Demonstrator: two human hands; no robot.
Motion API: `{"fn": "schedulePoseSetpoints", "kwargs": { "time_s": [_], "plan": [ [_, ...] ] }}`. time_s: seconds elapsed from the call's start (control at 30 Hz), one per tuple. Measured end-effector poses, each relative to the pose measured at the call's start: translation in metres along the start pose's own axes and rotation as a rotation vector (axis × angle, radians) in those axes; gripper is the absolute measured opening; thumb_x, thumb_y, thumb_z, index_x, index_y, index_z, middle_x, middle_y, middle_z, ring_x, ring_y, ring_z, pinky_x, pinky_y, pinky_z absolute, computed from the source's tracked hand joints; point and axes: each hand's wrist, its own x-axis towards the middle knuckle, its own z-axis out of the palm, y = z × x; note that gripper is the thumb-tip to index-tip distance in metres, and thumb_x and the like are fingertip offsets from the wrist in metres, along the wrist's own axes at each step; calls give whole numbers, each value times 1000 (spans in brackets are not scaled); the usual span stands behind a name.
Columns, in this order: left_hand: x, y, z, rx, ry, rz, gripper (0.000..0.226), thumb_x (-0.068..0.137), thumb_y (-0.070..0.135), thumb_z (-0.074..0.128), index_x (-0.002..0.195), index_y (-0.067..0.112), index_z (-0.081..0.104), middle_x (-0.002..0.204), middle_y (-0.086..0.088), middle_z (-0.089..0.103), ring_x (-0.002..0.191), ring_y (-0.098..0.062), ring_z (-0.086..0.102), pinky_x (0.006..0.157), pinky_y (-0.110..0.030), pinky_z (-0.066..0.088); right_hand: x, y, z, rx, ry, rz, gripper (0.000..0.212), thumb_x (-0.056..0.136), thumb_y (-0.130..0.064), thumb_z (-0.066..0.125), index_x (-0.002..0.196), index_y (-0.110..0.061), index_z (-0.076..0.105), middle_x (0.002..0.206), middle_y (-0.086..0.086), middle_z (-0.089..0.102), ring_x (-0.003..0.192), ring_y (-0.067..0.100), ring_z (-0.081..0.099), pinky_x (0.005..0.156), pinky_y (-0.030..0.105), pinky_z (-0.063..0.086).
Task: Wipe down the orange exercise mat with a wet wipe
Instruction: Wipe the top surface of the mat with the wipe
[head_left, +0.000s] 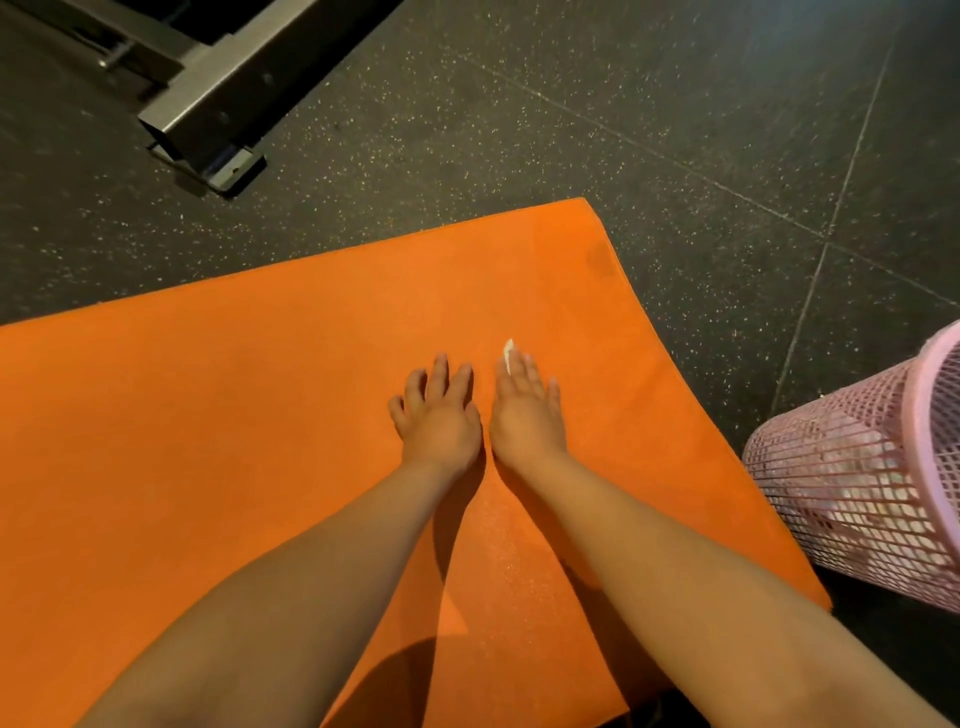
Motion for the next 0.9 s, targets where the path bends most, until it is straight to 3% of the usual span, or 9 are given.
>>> {"fn": "schedulePoseSetpoints", "kwargs": {
  "time_s": [0.13, 0.2, 0.3, 0.43, 0.53, 0.7, 0.83, 0.9],
  "plan": [
    [9, -4, 2, -24, -37, 11, 52, 106, 43, 29, 156, 47, 15, 168, 12, -4, 152, -22, 0, 117, -53, 8, -2, 5, 7, -62, -8, -226, 63, 106, -20, 32, 163, -27, 5, 169, -10, -9, 155, 12, -12, 125, 49, -6],
    [6, -10, 4, -5, -51, 37, 52, 106, 44, 27, 156, 48, 11, 168, 13, -8, 151, -21, -2, 117, -52, 7, 9, 21, 1, -110, 46, -136, 71, 102, -11, 35, 163, -28, 1, 169, -9, -10, 155, 13, -12, 124, 48, -9],
    [6, -9, 7, -4, -57, 25, 52, 106, 45, 24, 156, 47, 10, 167, 13, -10, 151, -20, -5, 117, -51, 5, 22, 25, -8, -57, 100, 151, 68, 104, -16, 33, 162, -22, -3, 168, -5, -18, 155, 15, -15, 124, 50, -5],
    [9, -13, 9, -13, -37, 30, 52, 107, 47, 21, 157, 46, 9, 167, 14, -12, 151, -18, -7, 118, -50, 4, 13, -12, 5, 23, -26, -99, 64, 107, -24, 34, 162, -24, 1, 167, -8, -21, 154, 12, -17, 125, 52, -5],
    [8, -14, 9, -37, -43, 42, 53, 107, 46, 23, 157, 46, 8, 167, 15, -12, 151, -18, -7, 118, -51, 3, 15, 0, 1, -55, -24, -210, 70, 105, -16, 35, 162, -28, -3, 167, -12, -20, 154, 12, -17, 124, 50, -10],
    [9, -8, 5, -48, -56, 24, 53, 106, 44, 29, 157, 46, 14, 167, 14, -9, 152, -20, -4, 118, -51, 2, 28, 19, -18, -12, 59, 149, 77, 99, -11, 39, 162, -25, -3, 168, -8, -16, 155, 17, -15, 123, 52, -5],
    [10, -11, -2, -86, -26, 30, 53, 105, 41, 34, 156, 44, 19, 168, 13, 1, 150, -20, 3, 118, -50, 6, 17, -13, -1, -4, -29, -124, 69, 105, -21, 39, 163, -25, 1, 167, -10, -19, 154, 14, -17, 124, 51, -9],
    [12, -14, -4, -80, 11, 45, 53, 105, 41, 35, 156, 42, 21, 167, 13, 8, 147, -22, 9, 116, -48, 10, 19, -6, -1, -61, -27, -215, 69, 104, -16, 36, 163, -27, 1, 167, -13, -17, 154, 14, -17, 123, 50, -11]
  ]
}}
